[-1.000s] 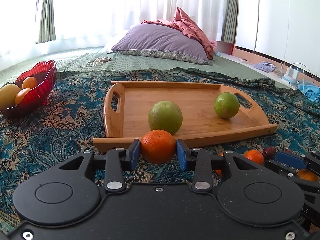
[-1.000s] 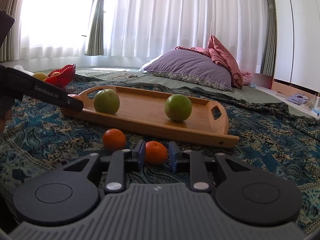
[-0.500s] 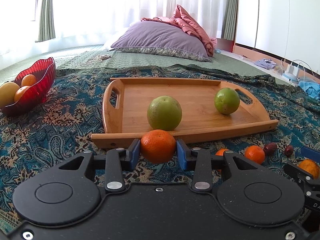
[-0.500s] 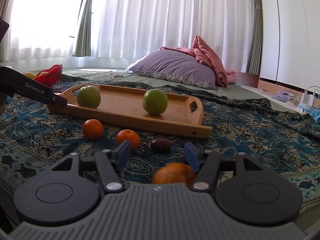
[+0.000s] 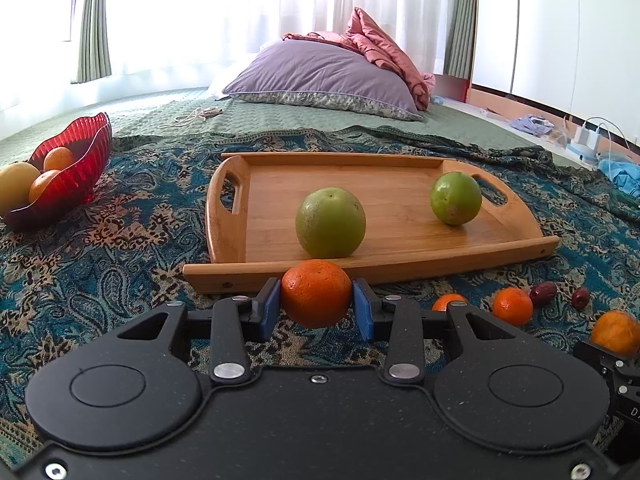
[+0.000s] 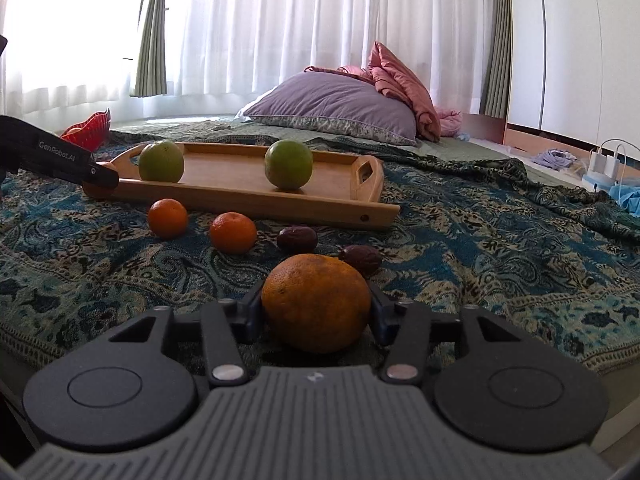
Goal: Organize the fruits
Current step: 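Lift the large orange with the right gripper while the left gripper holds the tangerine, then carry the tangerine over the tray with the left gripper while the right gripper carries the orange, then lower the tangerine onto the tray and open the left gripper while the right gripper releases the orange, then move the left gripper to a loose tangerine while the right gripper moves to a red date, then close the left gripper on the tangerine while the right gripper grasps the red date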
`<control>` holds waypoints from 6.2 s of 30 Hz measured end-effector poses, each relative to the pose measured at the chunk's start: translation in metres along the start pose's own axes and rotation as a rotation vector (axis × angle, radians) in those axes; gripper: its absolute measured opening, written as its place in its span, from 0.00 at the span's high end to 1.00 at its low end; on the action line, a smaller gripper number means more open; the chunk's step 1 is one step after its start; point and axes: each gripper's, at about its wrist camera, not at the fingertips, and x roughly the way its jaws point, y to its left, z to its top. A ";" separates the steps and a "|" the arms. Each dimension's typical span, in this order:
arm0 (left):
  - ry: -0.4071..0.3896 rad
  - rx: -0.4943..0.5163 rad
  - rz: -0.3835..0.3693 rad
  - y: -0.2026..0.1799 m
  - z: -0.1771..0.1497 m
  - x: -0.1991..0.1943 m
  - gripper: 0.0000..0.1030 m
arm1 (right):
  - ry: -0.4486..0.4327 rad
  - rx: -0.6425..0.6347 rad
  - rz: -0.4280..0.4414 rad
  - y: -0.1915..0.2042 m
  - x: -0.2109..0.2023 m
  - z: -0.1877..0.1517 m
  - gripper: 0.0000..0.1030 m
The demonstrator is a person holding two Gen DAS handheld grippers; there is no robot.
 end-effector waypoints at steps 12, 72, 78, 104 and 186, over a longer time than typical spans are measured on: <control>-0.036 0.019 -0.006 0.001 0.016 -0.004 0.64 | -0.045 0.063 0.045 -0.002 0.014 0.036 0.48; 0.213 -0.069 -0.013 0.042 0.102 0.155 0.64 | 0.304 0.280 0.049 -0.038 0.249 0.157 0.47; 0.212 -0.073 -0.014 0.043 0.102 0.155 0.64 | 0.306 0.310 0.058 -0.040 0.250 0.154 0.47; 0.119 -0.051 0.012 0.042 0.111 0.125 0.43 | 0.221 0.307 0.103 -0.040 0.225 0.165 0.31; 0.069 0.093 -0.145 -0.074 -0.018 0.022 0.60 | 0.002 -0.040 0.021 -0.026 0.039 0.023 0.56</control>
